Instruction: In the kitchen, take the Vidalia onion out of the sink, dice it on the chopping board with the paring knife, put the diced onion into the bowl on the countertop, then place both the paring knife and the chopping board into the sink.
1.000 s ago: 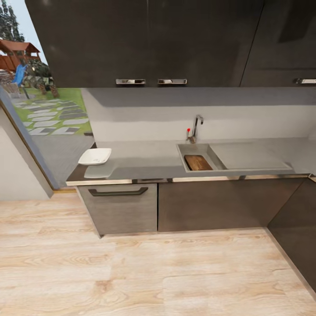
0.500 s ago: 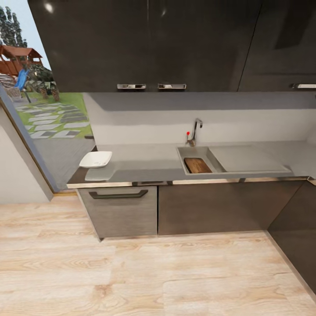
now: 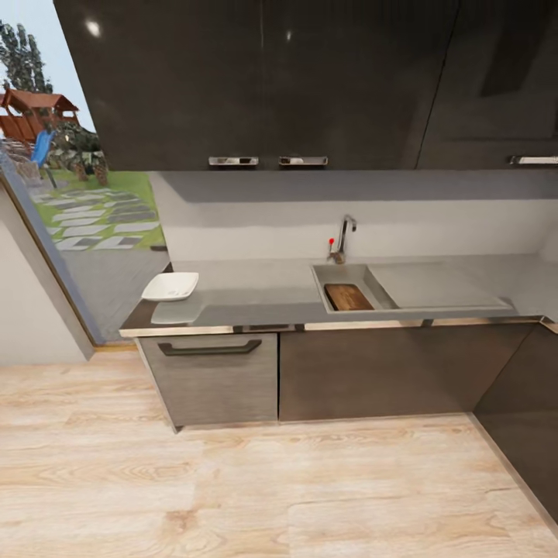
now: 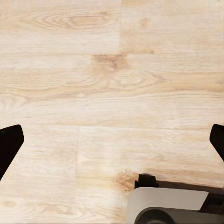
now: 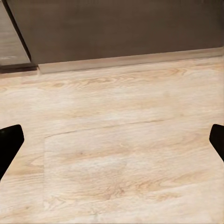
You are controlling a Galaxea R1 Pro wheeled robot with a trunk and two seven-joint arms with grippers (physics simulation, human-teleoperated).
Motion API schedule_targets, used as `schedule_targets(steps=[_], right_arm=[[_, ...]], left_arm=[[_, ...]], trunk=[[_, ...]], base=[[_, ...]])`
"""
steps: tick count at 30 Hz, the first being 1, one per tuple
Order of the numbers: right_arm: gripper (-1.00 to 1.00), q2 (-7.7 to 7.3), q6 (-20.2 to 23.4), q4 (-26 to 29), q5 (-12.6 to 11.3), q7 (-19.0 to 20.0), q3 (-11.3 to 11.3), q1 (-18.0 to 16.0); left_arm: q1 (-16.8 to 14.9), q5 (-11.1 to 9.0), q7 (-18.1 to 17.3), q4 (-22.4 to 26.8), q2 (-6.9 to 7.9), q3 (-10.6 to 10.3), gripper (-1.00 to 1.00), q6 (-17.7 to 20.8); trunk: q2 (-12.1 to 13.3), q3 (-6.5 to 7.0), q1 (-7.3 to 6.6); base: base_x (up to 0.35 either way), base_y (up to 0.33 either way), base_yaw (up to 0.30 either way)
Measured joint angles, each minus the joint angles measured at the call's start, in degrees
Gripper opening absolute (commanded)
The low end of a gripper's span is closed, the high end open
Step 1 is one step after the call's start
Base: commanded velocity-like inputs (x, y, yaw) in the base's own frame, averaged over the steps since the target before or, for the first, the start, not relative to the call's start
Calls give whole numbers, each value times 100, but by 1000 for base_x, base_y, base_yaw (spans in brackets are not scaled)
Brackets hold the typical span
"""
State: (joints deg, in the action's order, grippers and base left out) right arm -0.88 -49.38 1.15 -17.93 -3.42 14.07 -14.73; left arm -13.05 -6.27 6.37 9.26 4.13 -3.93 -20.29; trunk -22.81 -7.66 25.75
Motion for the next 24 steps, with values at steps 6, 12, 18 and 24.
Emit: schedule_targets(steps=[6, 12, 18, 24], right_arm=[[100, -7, 0, 0, 0, 0, -1, 0], [100, -9, -56, -3, 0, 0, 1, 0], [100, -9, -133, -9, -1, -8, 1, 0], [100, -9, -134, -9, -1, -8, 2, 0]], left_arm=[[0, 0, 0, 0, -1, 1, 100, 0], [0, 0, 0, 0, -2, 1, 100, 0], [0, 0, 0, 0, -2, 6, 100, 0], [0, 0, 0, 0, -2, 6, 100, 0]], trunk=[[0, 47, 0], [0, 65, 0], [0, 117, 0], [0, 172, 0]], base=[[0, 0, 0], [0, 0, 0], [0, 0, 0], [0, 0, 0]])
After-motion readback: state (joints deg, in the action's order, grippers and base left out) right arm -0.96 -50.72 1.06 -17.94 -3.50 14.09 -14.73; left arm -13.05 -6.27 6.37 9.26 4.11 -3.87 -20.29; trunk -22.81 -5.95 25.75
